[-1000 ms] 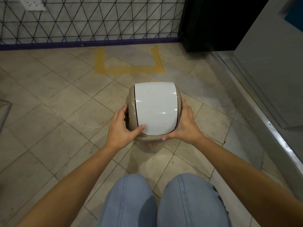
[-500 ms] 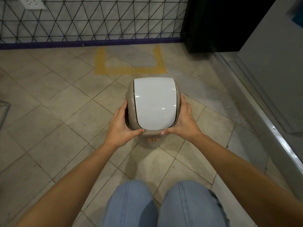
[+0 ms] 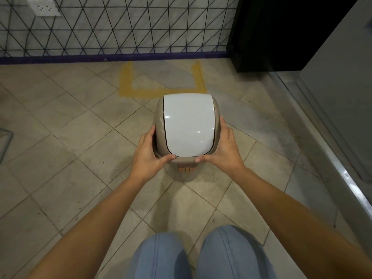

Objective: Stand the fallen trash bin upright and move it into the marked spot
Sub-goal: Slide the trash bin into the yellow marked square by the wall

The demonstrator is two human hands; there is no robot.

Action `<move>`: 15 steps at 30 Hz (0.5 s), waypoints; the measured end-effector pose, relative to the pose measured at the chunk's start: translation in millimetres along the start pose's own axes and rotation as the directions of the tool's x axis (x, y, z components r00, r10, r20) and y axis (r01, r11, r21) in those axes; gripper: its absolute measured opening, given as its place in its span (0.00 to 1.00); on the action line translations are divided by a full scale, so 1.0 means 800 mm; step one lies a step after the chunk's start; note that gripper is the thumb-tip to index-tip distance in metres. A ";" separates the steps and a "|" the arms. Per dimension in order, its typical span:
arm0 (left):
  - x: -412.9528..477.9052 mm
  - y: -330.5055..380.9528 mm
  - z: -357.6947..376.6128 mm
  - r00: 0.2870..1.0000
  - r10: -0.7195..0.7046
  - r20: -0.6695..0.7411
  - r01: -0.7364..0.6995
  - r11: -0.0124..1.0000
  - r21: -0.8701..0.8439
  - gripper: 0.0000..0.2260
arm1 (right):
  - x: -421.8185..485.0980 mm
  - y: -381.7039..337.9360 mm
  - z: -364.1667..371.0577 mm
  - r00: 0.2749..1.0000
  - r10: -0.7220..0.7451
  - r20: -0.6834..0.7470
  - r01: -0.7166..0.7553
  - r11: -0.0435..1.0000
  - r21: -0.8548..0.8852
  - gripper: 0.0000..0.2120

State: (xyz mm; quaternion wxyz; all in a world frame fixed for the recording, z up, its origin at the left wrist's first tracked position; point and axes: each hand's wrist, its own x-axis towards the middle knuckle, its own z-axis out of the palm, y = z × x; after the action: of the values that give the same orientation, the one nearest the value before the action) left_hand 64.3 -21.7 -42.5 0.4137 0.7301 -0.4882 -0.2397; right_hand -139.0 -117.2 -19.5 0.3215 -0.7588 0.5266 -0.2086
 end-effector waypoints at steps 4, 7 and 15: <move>0.009 0.006 0.009 0.997 -0.012 -0.073 0.012 1.000 0.002 0.45 | 0.016 0.001 0.002 0.999 -0.026 -0.022 0.025 1.000 -0.015 0.65; 0.013 0.010 0.017 0.991 0.024 -0.129 -0.019 0.999 0.043 0.41 | 0.026 0.001 0.005 0.997 -0.056 -0.052 0.055 0.998 -0.020 0.60; 0.038 0.026 0.031 0.983 0.061 -0.173 -0.035 0.988 0.150 0.33 | 0.051 0.007 -0.003 0.997 -0.069 -0.036 0.071 0.997 0.042 0.54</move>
State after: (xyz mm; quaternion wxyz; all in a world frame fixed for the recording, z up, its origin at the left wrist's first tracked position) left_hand 47.4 -62.4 -36.5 0.4065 0.7650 -0.4832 -0.1270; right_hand -129.3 -157.2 -22.8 0.3213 -0.7660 0.5004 -0.2441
